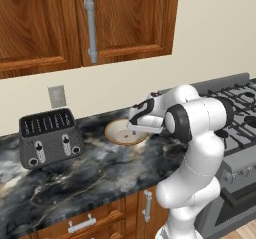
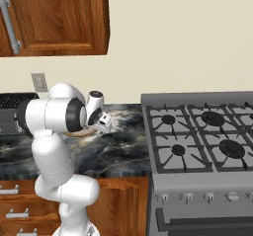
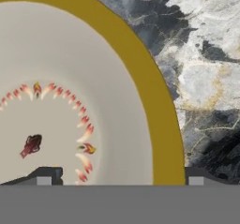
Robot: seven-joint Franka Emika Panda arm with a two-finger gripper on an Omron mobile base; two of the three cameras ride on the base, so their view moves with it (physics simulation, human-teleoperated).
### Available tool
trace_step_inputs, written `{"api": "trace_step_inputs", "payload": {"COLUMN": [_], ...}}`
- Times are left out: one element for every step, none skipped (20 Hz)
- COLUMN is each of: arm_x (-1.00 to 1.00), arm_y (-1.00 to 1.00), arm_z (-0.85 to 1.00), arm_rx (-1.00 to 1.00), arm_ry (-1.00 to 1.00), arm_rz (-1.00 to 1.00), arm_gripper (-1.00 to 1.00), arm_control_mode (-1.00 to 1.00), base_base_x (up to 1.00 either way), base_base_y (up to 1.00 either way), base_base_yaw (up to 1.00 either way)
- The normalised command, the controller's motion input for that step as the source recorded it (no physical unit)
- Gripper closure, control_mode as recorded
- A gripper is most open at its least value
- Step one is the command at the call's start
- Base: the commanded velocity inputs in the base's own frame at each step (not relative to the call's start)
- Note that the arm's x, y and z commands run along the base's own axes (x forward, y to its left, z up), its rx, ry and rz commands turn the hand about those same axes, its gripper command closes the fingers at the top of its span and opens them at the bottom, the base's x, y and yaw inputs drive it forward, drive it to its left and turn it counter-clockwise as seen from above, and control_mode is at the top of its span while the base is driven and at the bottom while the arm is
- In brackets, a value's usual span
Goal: Pick the cup and bowl from the counter and place them on the counter next to the sink.
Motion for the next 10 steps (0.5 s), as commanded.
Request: {"api": "trace_step_inputs", "payload": {"arm_x": [0.00, 0.00, 0.00, 0.00, 0.00, 0.00, 0.00, 0.00, 0.00, 0.00], "arm_y": [0.00, 0.00, 0.00, 0.00, 0.00, 0.00, 0.00, 0.00, 0.00, 0.00], "arm_z": [0.00, 0.00, 0.00, 0.00, 0.00, 0.00, 0.00, 0.00, 0.00, 0.00], "arm_rx": [0.00, 0.00, 0.00, 0.00, 0.00, 0.00, 0.00, 0.00, 0.00, -0.01], "arm_ry": [0.00, 0.00, 0.00, 0.00, 0.00, 0.00, 0.00, 0.00, 0.00, 0.00], "arm_rz": [0.00, 0.00, 0.00, 0.00, 0.00, 0.00, 0.00, 0.00, 0.00, 0.00], "arm_gripper": [1.00, 1.00, 1.00, 1.00, 1.00, 1.00, 1.00, 1.00, 1.00, 1.00], "arm_control_mode": [-1.00, -1.00, -1.00, -1.00, -1.00, -1.00, -1.00, -1.00, -1.00, -1.00], "base_base_x": [0.00, 0.00, 0.00, 0.00, 0.00, 0.00, 0.00, 0.00, 0.00, 0.00], "base_base_y": [0.00, 0.00, 0.00, 0.00, 0.00, 0.00, 0.00, 0.00, 0.00, 0.00], "base_base_yaw": [0.00, 0.00, 0.00, 0.00, 0.00, 0.00, 0.00, 0.00, 0.00, 0.00]}}
